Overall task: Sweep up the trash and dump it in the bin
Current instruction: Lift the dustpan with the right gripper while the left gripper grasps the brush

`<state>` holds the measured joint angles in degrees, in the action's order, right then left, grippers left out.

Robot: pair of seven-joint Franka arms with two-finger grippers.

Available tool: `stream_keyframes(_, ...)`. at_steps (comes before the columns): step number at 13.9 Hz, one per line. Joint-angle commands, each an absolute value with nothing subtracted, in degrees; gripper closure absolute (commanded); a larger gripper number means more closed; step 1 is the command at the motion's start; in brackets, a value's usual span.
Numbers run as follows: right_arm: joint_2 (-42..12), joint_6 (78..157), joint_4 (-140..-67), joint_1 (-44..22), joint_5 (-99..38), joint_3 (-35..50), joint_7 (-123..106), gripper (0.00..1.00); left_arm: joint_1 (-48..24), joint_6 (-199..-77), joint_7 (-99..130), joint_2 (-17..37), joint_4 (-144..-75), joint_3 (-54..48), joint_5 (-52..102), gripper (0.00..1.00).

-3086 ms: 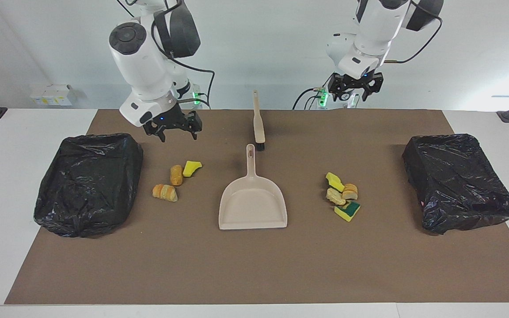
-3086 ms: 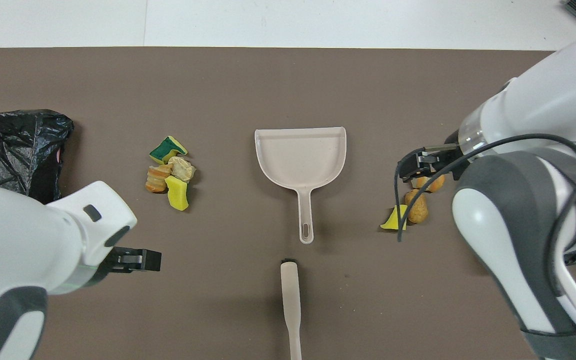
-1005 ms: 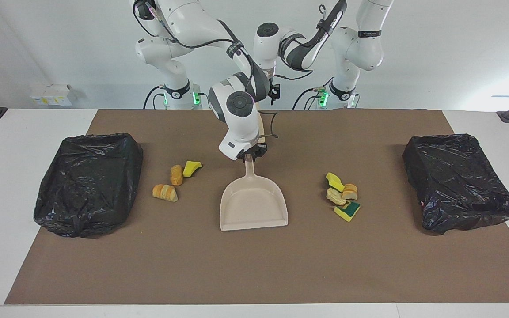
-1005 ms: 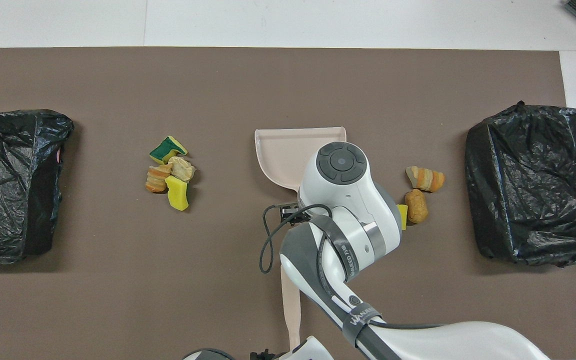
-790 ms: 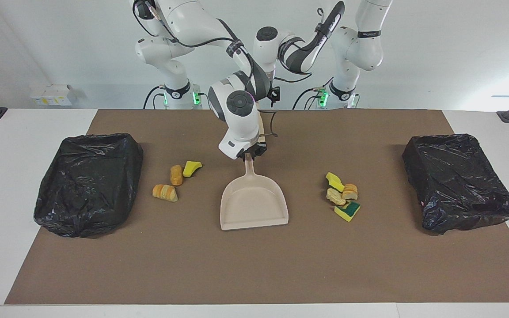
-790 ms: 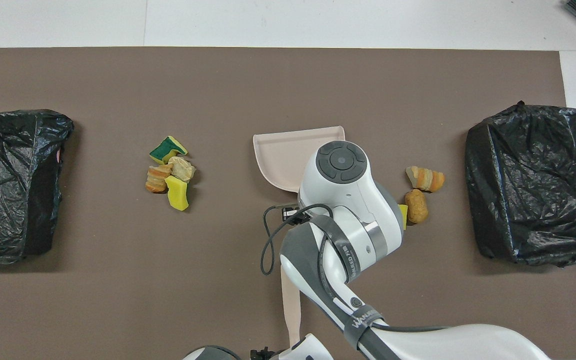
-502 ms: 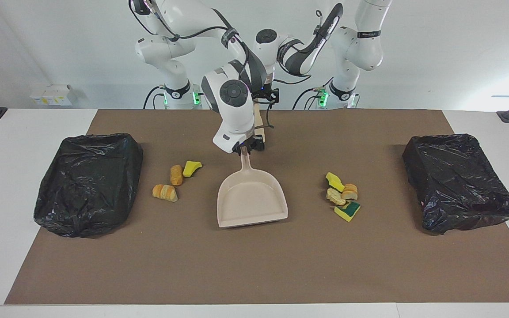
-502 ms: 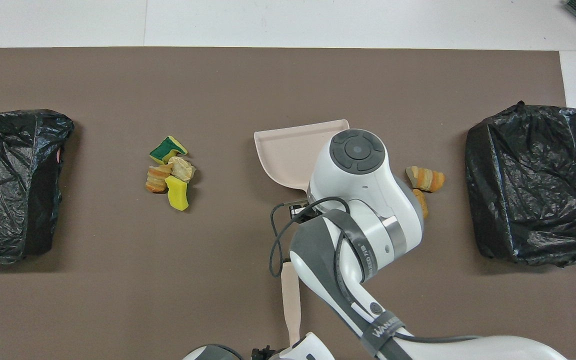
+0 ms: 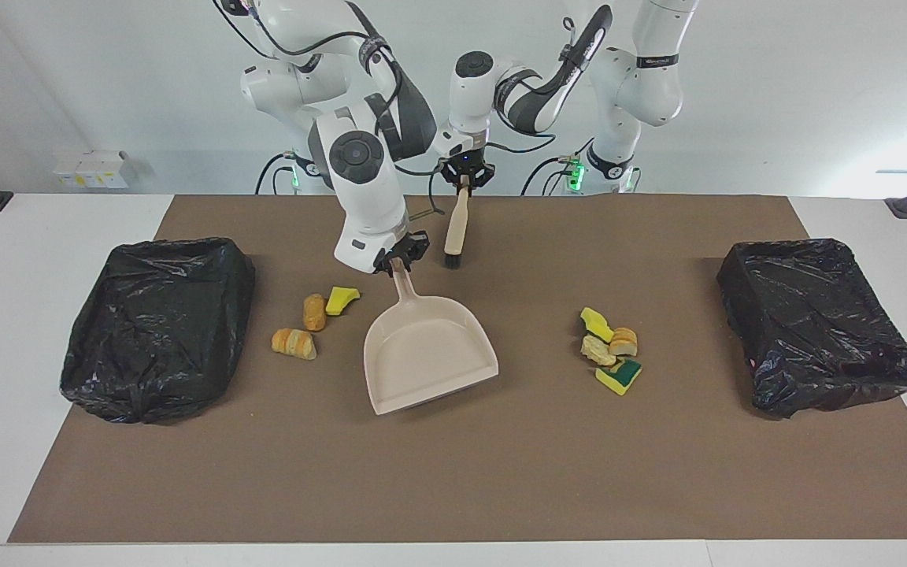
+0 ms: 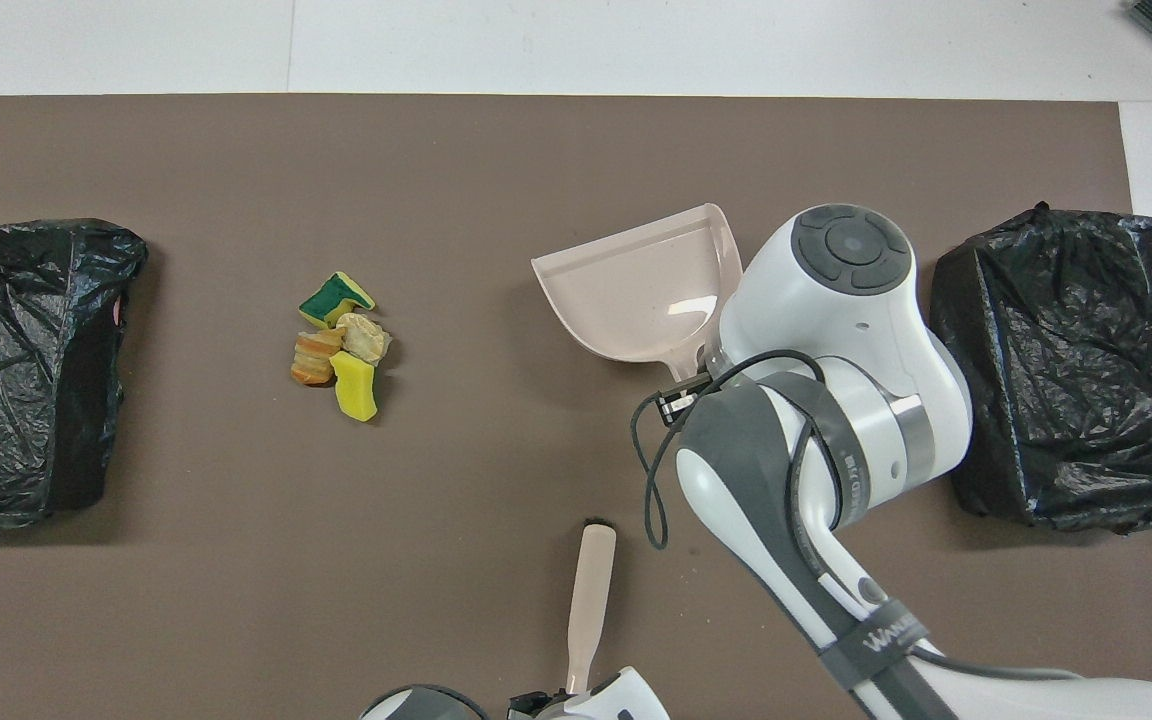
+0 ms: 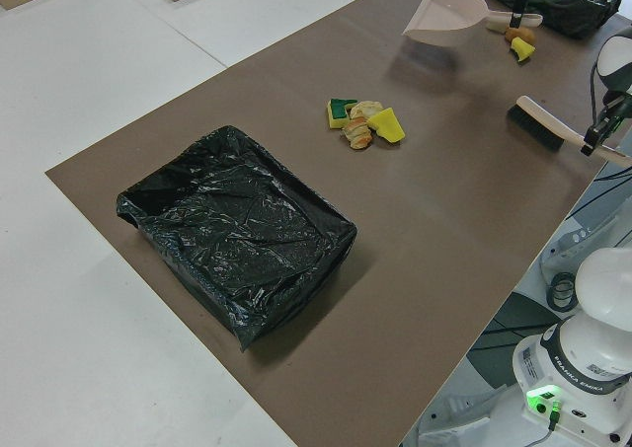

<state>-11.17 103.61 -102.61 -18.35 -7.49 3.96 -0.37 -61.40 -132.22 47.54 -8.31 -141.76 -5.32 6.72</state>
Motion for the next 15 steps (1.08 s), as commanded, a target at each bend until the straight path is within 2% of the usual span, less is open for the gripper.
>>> stream_keyframes(1,-9.93,102.13,-102.57,-16.44,-7.12,4.31,-6.32,1.0,-60.3,-125.96,44.48,-9.84,-139.22,-4.4,7.56,1.0)
stream_keyframes(5,-9.49,101.51,-103.09,-16.26,-5.02,4.31,-22.54,1.0,-53.11,-113.06,39.91,-14.05,-138.16,-4.31,7.56,1.0)
stream_keyframes(10,-8.96,102.21,-104.77,-16.34,2.44,4.39,-34.34,1.0,-35.37,-99.7,27.46,-22.04,-134.04,-4.22,7.3,1.0)
stream_keyframes(12,-9.67,102.48,-104.85,-17.4,5.0,4.48,-38.13,1.0,-26.77,-96.68,21.56,-21.8,-131.33,-3.78,6.16,1.0)
stream_keyframes(15,-10.98,104.32,-105.12,-20.03,7.99,4.48,-40.34,1.0,-12.08,-104.55,10.24,-18.2,-129.29,-3.87,5.8,1.0)
